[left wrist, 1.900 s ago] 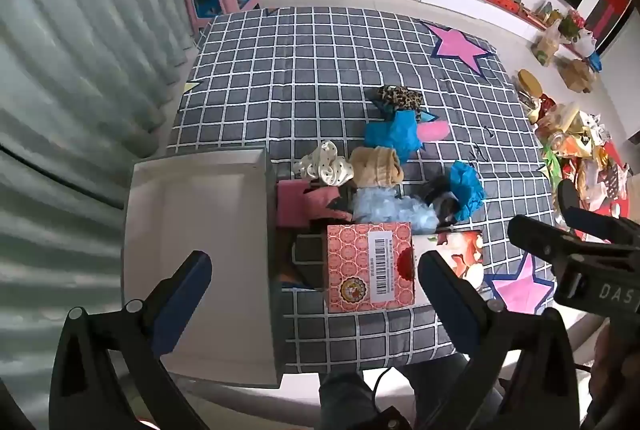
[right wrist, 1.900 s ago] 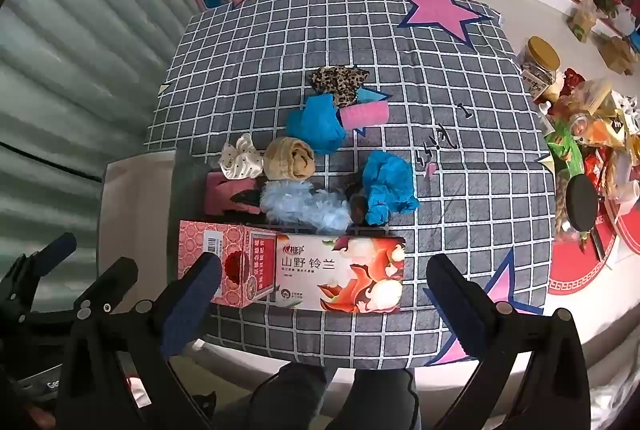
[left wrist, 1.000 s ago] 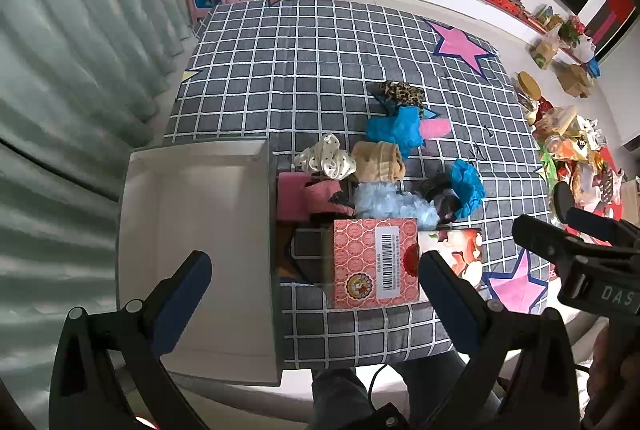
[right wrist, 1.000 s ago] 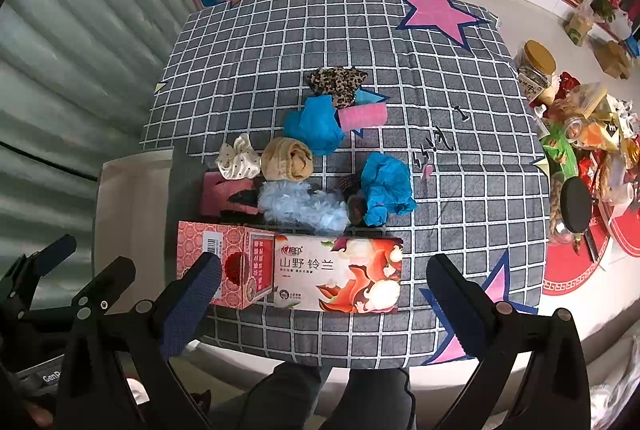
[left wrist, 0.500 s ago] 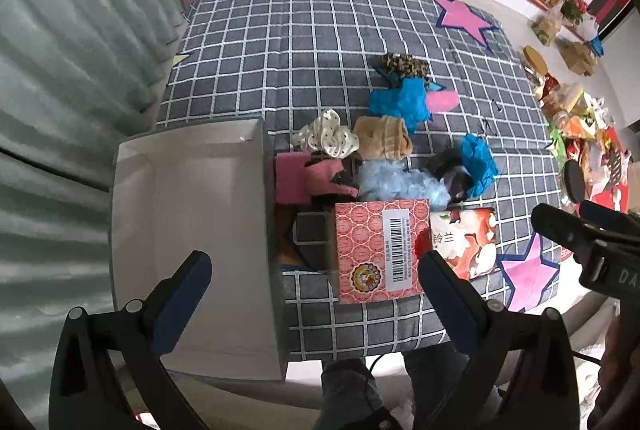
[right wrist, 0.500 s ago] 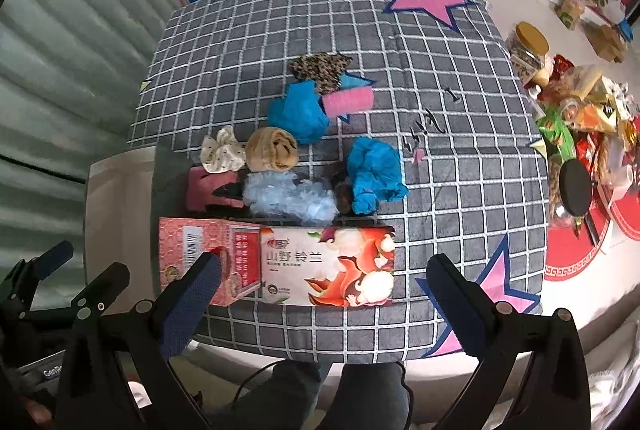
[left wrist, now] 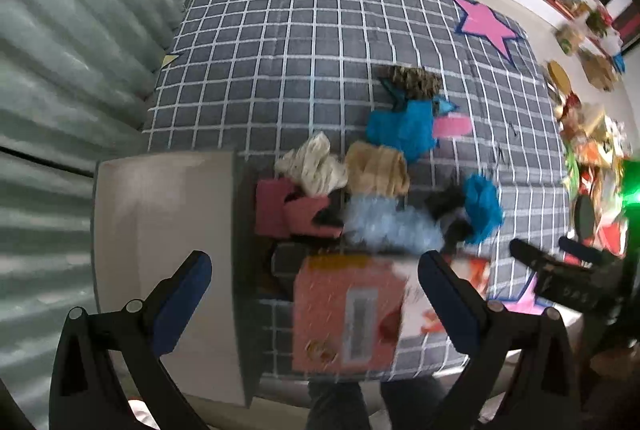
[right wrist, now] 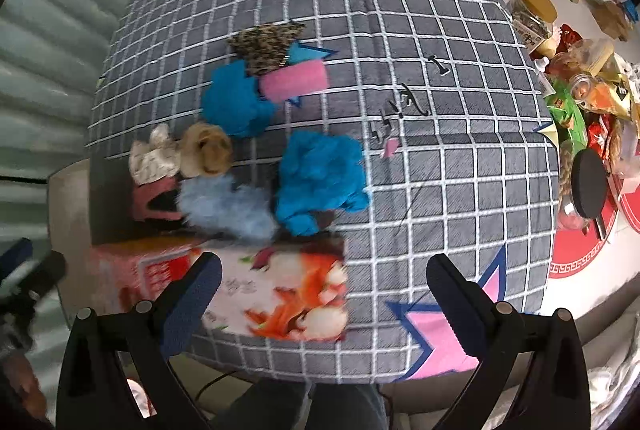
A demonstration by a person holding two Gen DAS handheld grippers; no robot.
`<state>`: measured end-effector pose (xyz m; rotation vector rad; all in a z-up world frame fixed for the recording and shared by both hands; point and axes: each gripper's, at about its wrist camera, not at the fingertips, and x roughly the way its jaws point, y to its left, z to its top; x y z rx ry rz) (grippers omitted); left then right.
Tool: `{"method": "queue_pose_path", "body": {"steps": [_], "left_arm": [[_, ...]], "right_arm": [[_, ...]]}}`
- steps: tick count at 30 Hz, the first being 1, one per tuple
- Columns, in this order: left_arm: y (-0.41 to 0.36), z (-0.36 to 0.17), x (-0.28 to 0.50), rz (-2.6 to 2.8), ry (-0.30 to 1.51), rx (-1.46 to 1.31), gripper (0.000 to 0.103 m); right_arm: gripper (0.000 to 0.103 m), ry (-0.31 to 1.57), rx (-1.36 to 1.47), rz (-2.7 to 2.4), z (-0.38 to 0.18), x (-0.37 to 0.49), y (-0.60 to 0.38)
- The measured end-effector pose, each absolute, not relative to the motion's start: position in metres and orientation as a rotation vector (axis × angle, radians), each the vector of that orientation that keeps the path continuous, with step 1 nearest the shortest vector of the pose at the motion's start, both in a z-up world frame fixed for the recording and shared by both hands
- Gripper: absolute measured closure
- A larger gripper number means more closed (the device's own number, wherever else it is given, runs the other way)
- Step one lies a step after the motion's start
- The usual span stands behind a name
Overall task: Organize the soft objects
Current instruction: 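Grasp the leopard-print cloth with the left tool while the right tool grasps the blue fluffy cloth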
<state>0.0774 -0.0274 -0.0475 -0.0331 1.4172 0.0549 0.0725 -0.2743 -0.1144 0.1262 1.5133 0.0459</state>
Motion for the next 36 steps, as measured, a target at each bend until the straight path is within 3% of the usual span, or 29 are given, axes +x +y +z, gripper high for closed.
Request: {"method": "queue_pose_path", "body": {"steps": [22,30,36], "left_arm": [[-0.090,-0.156,0.264,0.083,1.517,-0.081,0.000],[-0.092,-0.219,0.288,0.117,1.616,-0.011,0.000],[-0.079,-0.236,0.288,0.121,1.648,-0.016,0.000]], "right_arm": [[0.000,1.628,0.288,0.111,-0.194,0.139,-0.302],[0.000,1.662,0.126,0.119,-0.226,0.144,-0.283],[0.000,1.622,0.062,-0.016,-0.222,0.140,-0.335]]}}
